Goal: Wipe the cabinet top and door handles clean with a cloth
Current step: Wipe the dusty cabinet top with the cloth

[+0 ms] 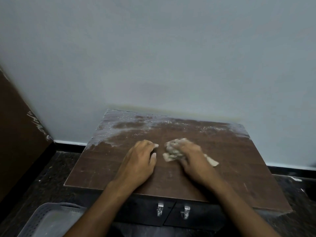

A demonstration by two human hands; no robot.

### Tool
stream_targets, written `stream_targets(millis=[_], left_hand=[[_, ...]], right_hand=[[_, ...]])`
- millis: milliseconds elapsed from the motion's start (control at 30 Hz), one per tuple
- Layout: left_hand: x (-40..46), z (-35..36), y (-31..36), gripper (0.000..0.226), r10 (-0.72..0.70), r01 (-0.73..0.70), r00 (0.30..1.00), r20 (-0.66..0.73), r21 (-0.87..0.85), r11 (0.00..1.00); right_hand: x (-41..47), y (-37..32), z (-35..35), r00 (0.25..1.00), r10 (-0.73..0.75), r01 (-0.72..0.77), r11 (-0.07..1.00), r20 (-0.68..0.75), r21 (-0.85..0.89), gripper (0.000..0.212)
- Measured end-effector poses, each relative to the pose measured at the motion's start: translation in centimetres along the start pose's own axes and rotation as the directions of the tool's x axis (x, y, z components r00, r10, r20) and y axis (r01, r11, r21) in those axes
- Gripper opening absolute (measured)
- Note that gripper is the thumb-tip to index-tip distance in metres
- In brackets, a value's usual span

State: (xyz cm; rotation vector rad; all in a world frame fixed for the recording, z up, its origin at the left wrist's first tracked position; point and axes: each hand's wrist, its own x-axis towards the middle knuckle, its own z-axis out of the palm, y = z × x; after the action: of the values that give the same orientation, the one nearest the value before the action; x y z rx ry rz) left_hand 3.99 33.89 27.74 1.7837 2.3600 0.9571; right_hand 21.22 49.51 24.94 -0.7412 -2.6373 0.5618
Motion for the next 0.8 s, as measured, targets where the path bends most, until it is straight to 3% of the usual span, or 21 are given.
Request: stream_targets(millis=[133,200,367,467,600,733,800], left_hand=[[-1.4,-2.1,-2.2,0.03,-0.065,0.066,0.997,-0.044,0.012,0.998],[-1.9,-3.0,-3.3,0.029,-0.118,0.119,0.99,-0.079,0.004,0.993],[-2.4,-4.7,-5.2,0.027,-0.224,0.23,0.956,-0.192,0.007,0.973],[-2.7,-5.4,-5.9,0.027,-0.241,0.253,0.944,-0.225,0.026,0.967],[-3.2,-6.2,-6.8,0.027,-0.247,0.264,0.943,-0.224,0.05,0.963],[-4.0,-7.0,-6.9,0.025,-0.287,0.295,0.934,-0.211,0.009,0.955],[-4.7,-7.2,-7.2,0.025,-0.304,0.311,0.928,-0.218,-0.001,0.95]], right_hand=[[2.5,3.8,-1.8,0.944,0.289,-0.312,0.939,-0.16,-0.147,0.035],[3.8,1.9,-0.5,0.939,0.3,-0.334,0.914,-0.169,-0.23,0.036],[7.0,-9.7,6.7,0.998,0.061,-0.062,0.984,-0.009,-0.168,0.042],[7.0,-15.4,9.9,0.984,-0.138,0.151,0.982,0.113,-0.115,0.043],[6.8,-12.5,7.6,0.951,-0.269,0.256,0.962,0.155,0.097,0.044],[5.9,-4.0,2.5,1.0,-0.025,0.025,0.995,-0.006,0.094,0.047],[5.2,-1.6,1.2,0.992,0.104,-0.104,0.995,-0.077,0.009,0.041]])
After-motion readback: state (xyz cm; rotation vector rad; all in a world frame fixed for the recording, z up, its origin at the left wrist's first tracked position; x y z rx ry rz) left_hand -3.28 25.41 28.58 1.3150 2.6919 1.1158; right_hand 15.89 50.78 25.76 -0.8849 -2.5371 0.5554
